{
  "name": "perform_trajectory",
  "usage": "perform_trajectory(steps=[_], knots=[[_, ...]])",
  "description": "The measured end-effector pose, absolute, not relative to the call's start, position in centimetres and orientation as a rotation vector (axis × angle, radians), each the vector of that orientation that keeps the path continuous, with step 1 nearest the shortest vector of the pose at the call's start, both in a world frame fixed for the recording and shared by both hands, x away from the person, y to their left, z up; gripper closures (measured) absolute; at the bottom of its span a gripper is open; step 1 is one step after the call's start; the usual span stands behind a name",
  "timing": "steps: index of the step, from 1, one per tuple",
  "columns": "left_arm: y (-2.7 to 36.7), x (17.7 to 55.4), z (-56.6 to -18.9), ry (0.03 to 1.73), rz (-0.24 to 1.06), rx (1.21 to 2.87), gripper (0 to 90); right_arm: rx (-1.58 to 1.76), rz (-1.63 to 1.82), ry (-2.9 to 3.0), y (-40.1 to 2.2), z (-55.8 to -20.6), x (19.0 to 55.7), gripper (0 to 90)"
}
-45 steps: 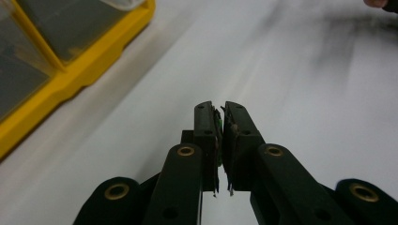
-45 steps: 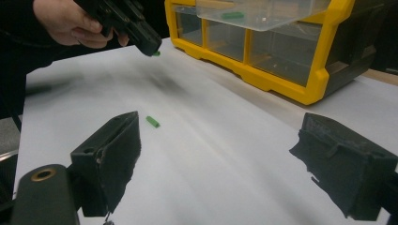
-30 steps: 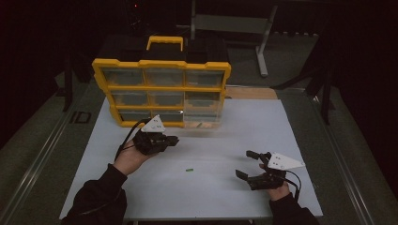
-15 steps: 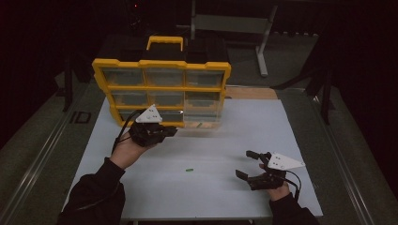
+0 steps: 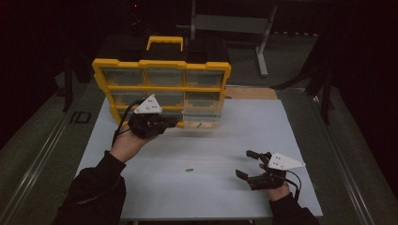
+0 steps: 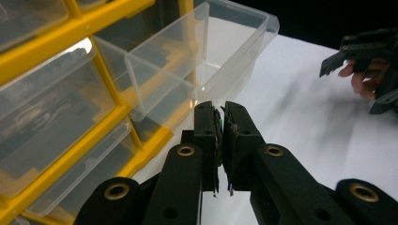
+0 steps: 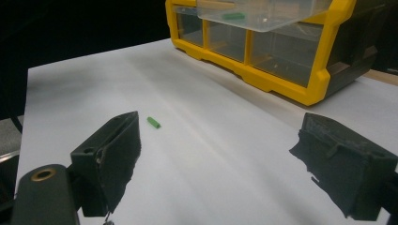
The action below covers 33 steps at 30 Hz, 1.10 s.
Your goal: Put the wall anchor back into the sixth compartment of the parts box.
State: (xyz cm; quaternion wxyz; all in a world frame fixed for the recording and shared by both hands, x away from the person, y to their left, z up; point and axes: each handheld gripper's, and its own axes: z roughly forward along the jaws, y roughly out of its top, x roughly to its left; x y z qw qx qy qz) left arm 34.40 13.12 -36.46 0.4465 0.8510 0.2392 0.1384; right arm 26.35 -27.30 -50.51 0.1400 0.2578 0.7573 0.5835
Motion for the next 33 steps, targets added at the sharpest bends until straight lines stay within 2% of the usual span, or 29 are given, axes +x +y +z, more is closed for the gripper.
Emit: perform_trajectory(steps=[17,33], knots=[[11.7,34.9,-33.7,0.578,0.392,2.076,84.3,0.744,1.681,2.193,-27.2,-50.6,26.3,13.8],[9.8,35.9,-32.0,0.612,0.386,2.035,84.3,0.744,1.683,2.193,-27.2,-50.6,26.4,13.8]])
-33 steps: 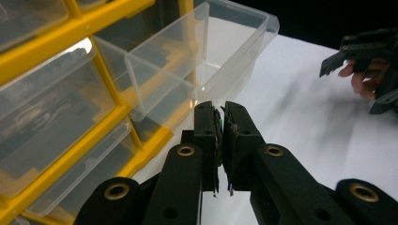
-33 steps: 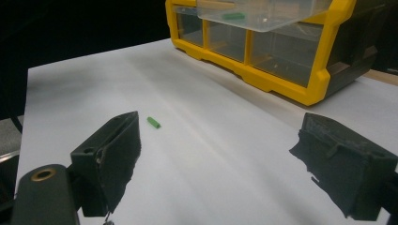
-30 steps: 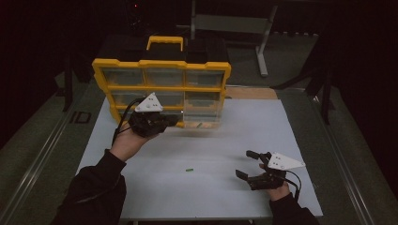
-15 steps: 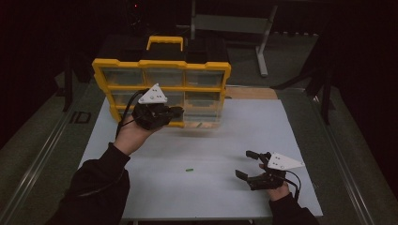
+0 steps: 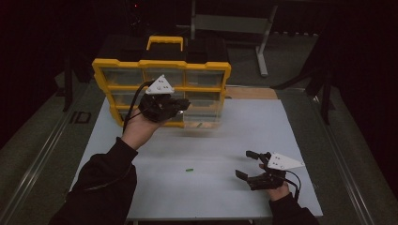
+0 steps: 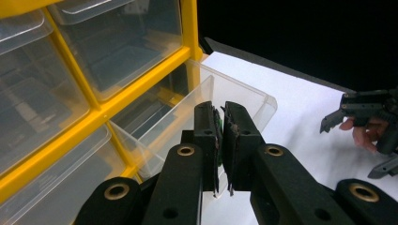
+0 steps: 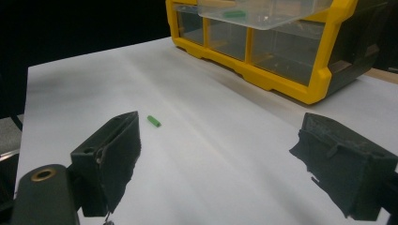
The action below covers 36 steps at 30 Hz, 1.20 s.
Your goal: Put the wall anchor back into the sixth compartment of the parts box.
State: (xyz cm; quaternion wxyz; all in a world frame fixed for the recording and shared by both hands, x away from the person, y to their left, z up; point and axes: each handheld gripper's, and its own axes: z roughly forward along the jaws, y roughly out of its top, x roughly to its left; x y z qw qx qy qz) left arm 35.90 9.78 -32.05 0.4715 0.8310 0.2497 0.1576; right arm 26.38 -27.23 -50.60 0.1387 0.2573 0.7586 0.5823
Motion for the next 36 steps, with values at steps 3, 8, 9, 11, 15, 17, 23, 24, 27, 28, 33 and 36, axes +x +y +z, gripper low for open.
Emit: perform_trajectory(steps=[3,8,9,11,15,17,23,24,27,28,33,36], knots=[[9.4,36.0,-32.0,0.615,0.382,2.031,84.3,0.743,1.682,2.194,-27.2,-50.6,26.4,13.8],[8.7,36.3,-31.9,0.633,0.390,2.022,84.3,0.742,1.681,2.196,-27.2,-50.6,26.4,13.8],[8.5,36.4,-31.9,0.633,0.386,2.020,84.3,0.741,1.682,2.197,-27.2,-50.6,26.4,13.8],[8.1,36.4,-31.8,0.635,0.393,2.016,84.3,0.741,1.683,2.196,-27.2,-50.6,26.4,13.8],[7.4,36.6,-31.9,0.644,0.384,2.007,84.3,0.743,1.685,2.196,-27.2,-50.7,26.4,13.8],[6.9,36.6,-32.0,0.658,0.398,2.008,84.2,0.743,1.685,2.197,-27.2,-50.7,26.4,13.8],[6.0,37.0,-32.4,0.735,0.402,2.007,84.2,0.741,1.686,2.198,-27.2,-50.7,26.4,13.8],[5.9,37.1,-32.5,0.748,0.401,2.007,84.2,0.742,1.687,2.195,-27.2,-50.7,26.4,13.8],[5.6,37.4,-32.8,0.792,0.395,2.007,84.2,0.741,1.687,2.196,-27.2,-50.7,26.4,13.8],[5.6,37.4,-32.8,0.792,0.395,2.007,84.2,0.741,1.687,2.196,-27.2,-50.7,26.4,13.8],[5.1,37.9,-33.4,0.851,0.376,1.995,84.2,0.744,1.686,2.200,-27.2,-50.7,26.4,13.8],[4.8,38.2,-33.8,0.879,0.362,2.005,84.1,0.748,1.687,2.200,-27.2,-50.7,26.4,13.8]])
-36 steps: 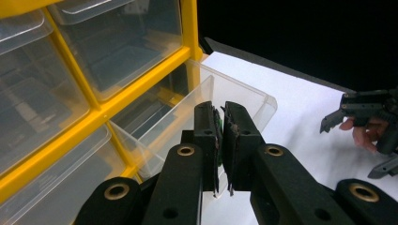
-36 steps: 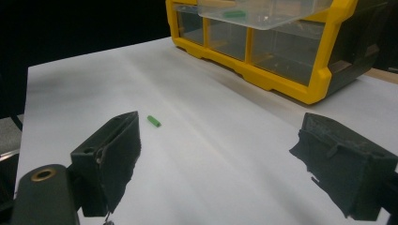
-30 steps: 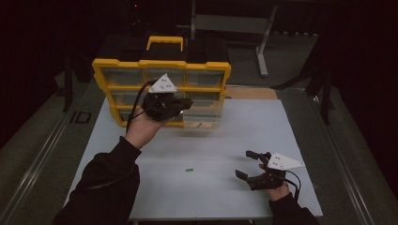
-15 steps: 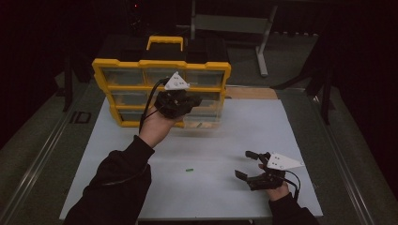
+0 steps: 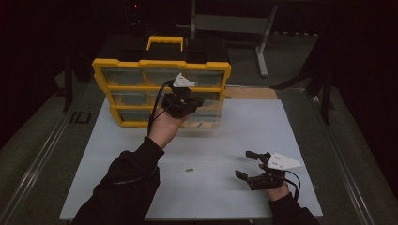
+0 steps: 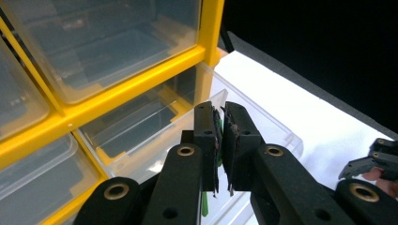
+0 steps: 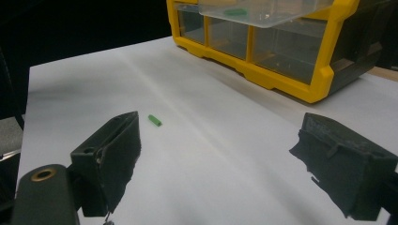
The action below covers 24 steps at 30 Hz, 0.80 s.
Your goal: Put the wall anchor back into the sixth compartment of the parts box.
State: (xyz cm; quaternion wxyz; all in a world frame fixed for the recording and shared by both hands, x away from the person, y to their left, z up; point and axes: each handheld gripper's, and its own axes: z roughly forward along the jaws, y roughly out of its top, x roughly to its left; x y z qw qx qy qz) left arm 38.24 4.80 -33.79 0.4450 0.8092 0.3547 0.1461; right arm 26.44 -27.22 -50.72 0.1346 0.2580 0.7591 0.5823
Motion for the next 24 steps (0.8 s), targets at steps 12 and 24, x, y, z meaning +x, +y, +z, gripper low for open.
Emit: perform_trajectory(steps=[12,24], knots=[[4.0,39.0,-34.9,0.947,0.321,2.058,84.1,0.744,1.685,2.200,-27.2,-50.7,26.4,13.7],[3.3,39.6,-35.6,0.942,0.303,2.168,84.1,0.747,1.686,2.201,-27.2,-50.7,26.4,13.8]])
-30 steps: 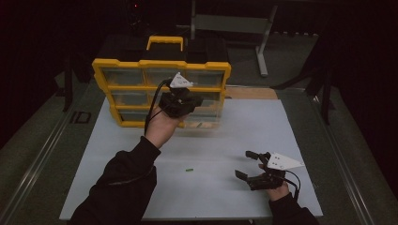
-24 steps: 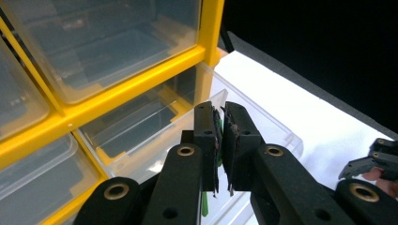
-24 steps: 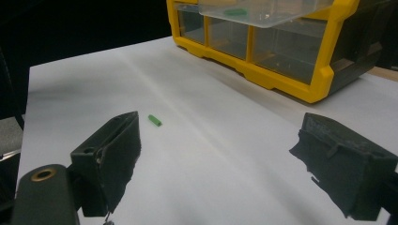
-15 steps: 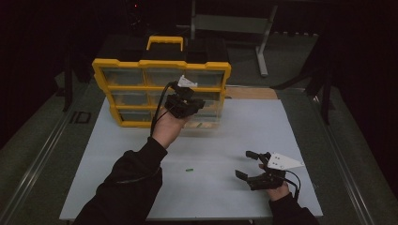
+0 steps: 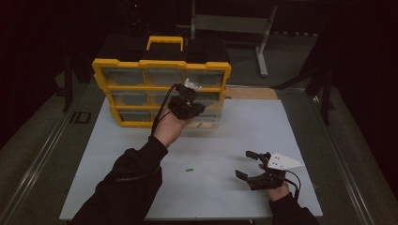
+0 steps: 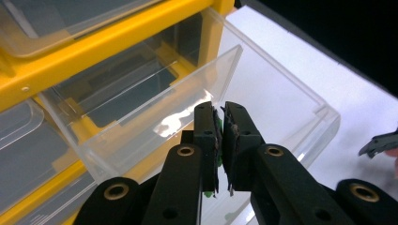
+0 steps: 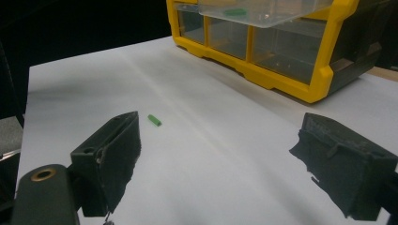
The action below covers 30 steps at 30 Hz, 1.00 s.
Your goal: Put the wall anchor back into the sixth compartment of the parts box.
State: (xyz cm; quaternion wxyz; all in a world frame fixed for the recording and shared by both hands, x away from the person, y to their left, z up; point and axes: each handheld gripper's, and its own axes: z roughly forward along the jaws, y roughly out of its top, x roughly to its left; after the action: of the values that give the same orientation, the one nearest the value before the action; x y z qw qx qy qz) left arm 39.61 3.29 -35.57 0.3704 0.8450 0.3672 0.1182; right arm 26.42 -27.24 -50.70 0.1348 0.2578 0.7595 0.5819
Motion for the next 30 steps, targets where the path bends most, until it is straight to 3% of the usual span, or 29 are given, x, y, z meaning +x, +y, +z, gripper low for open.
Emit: perform_trajectory(steps=[15,16,18,21,23,30], knots=[[2.9,40.2,-35.1,0.931,0.291,2.225,81.5,0.748,1.688,2.199,-27.3,-50.7,26.4,13.8],[2.9,40.2,-35.0,0.922,0.285,2.215,74.7,0.749,1.688,2.199,-27.3,-50.7,26.5,13.8],[3.1,40.1,-34.8,0.925,0.294,2.201,73.4,0.748,1.686,2.201,-27.3,-50.7,26.5,13.8],[3.2,40.0,-34.6,0.931,0.304,2.196,60.3,0.748,1.685,2.200,-27.3,-50.7,26.4,13.8],[3.3,39.9,-34.5,0.933,0.307,2.192,57.5,0.747,1.686,2.199,-27.3,-50.7,26.4,13.8],[3.6,39.4,-34.1,0.918,0.312,2.165,32.2,0.746,1.686,2.199,-27.3,-50.7,26.4,13.8]])
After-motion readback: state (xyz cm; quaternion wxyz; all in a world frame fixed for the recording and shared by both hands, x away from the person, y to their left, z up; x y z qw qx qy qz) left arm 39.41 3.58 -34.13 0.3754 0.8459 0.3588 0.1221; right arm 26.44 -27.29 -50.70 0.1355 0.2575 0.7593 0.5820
